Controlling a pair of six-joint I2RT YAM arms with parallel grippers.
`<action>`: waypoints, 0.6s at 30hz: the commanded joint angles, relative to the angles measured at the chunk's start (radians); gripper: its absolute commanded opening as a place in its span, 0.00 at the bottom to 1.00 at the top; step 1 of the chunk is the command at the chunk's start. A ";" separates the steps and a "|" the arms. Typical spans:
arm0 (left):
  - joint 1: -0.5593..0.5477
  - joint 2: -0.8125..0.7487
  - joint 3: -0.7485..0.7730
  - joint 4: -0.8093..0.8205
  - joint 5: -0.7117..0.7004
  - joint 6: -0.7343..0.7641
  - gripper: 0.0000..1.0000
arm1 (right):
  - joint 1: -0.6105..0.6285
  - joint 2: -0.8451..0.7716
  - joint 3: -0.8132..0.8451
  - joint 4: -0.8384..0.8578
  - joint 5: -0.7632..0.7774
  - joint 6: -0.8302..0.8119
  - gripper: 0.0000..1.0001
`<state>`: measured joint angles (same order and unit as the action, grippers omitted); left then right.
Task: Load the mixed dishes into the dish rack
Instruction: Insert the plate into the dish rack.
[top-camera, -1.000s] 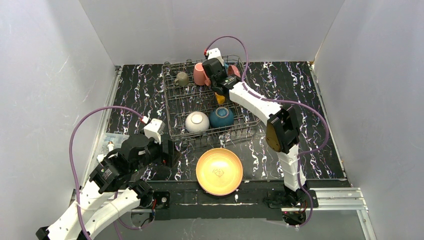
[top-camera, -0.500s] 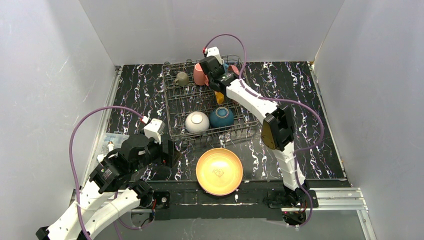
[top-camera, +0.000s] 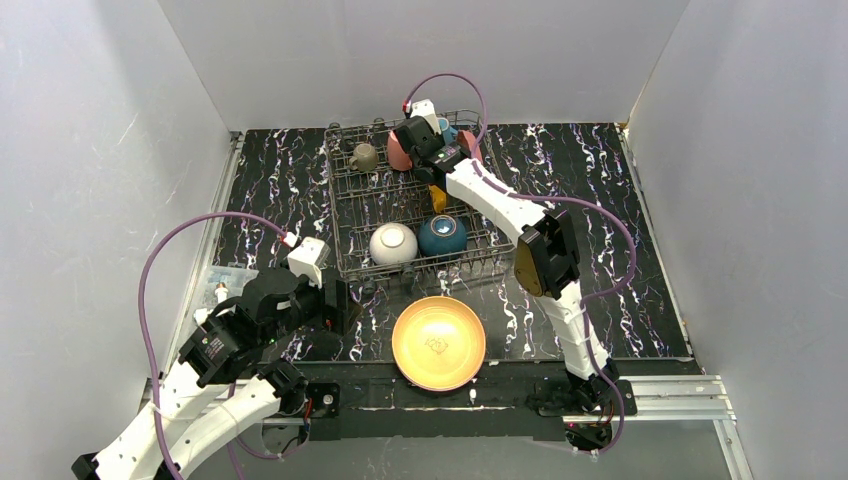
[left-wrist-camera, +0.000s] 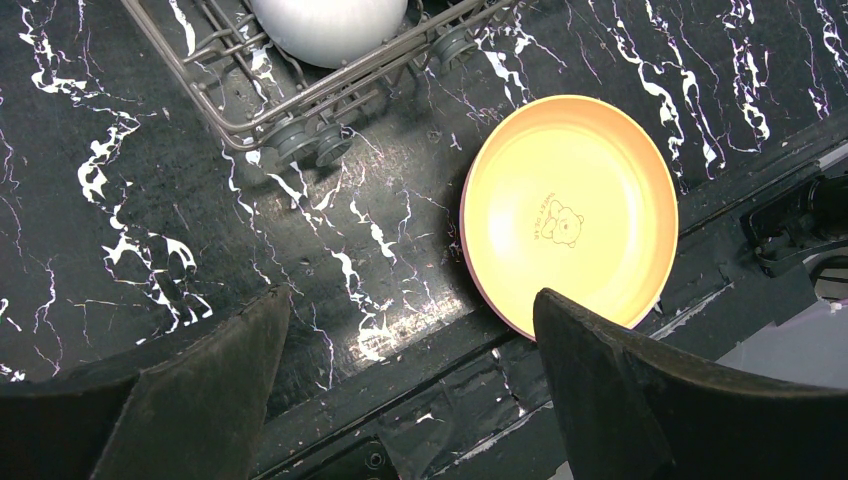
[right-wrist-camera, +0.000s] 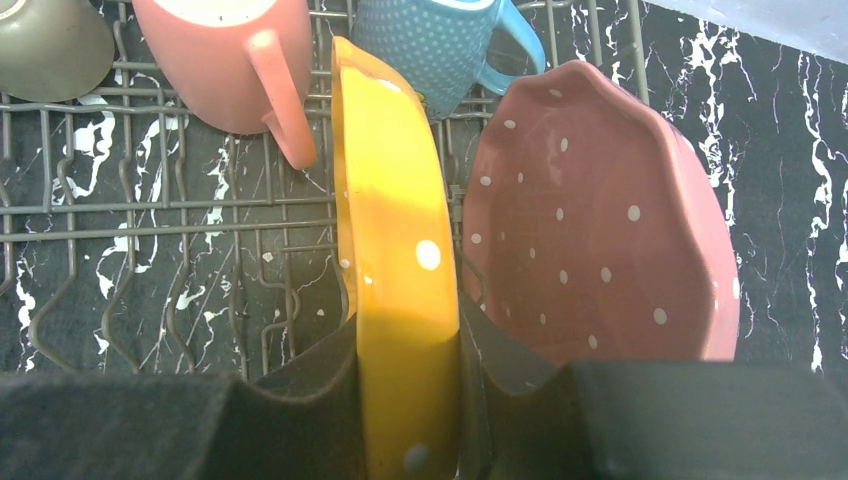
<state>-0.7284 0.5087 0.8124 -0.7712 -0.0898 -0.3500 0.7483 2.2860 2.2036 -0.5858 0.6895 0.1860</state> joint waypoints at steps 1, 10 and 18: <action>0.003 -0.002 -0.002 -0.002 -0.011 0.014 0.91 | 0.017 0.014 -0.026 -0.045 -0.032 0.110 0.01; 0.003 -0.006 -0.004 -0.002 -0.014 0.013 0.93 | 0.021 -0.010 -0.080 -0.020 -0.033 0.125 0.14; 0.003 -0.004 -0.004 -0.002 -0.015 0.014 0.93 | 0.021 -0.035 -0.077 -0.008 -0.024 0.118 0.39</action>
<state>-0.7284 0.5087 0.8124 -0.7712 -0.0902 -0.3481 0.7540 2.2707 2.1612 -0.5430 0.7063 0.1997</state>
